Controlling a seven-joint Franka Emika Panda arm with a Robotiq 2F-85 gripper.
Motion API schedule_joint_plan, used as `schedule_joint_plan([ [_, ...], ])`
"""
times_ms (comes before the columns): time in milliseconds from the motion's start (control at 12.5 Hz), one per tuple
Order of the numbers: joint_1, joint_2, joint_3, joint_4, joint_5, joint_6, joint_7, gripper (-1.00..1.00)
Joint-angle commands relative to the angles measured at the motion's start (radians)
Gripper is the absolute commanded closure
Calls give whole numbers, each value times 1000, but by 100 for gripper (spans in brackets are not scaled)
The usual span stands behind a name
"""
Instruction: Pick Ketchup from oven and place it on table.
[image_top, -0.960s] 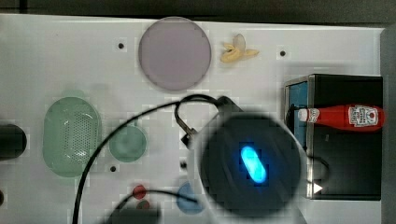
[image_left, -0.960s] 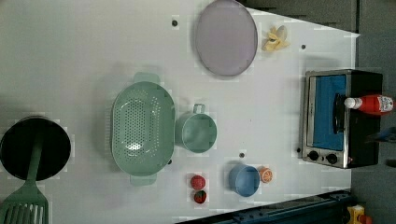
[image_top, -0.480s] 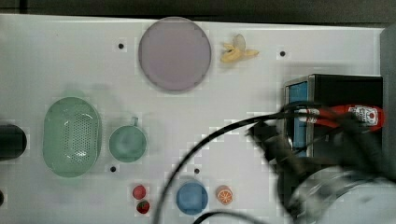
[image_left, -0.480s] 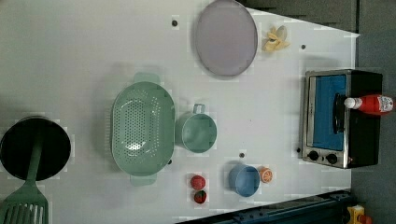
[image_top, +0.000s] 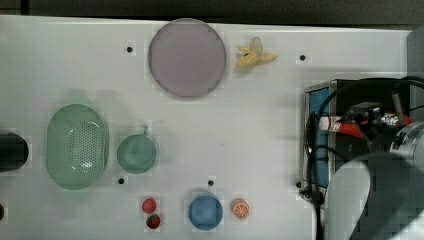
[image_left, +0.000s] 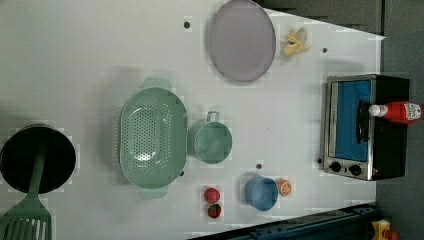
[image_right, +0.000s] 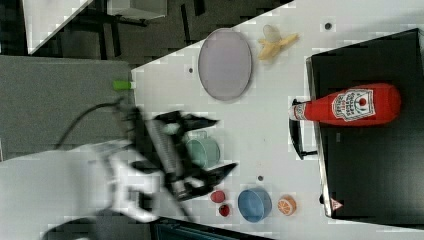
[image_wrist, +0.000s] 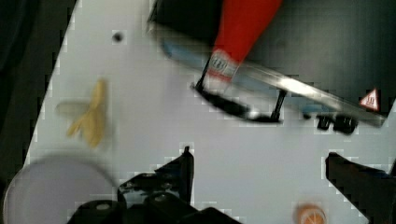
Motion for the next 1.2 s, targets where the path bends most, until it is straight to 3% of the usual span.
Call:
schedule_joint_plan([
  [80,5,49,-62,5,14,77,38,-100],
  [480,1,243,-158,69,28,195,38,-100],
  [960,-41,443,-204,115,263,290,38,-100],
  [1200,-57,503,-204,116,275,326,38,-100],
])
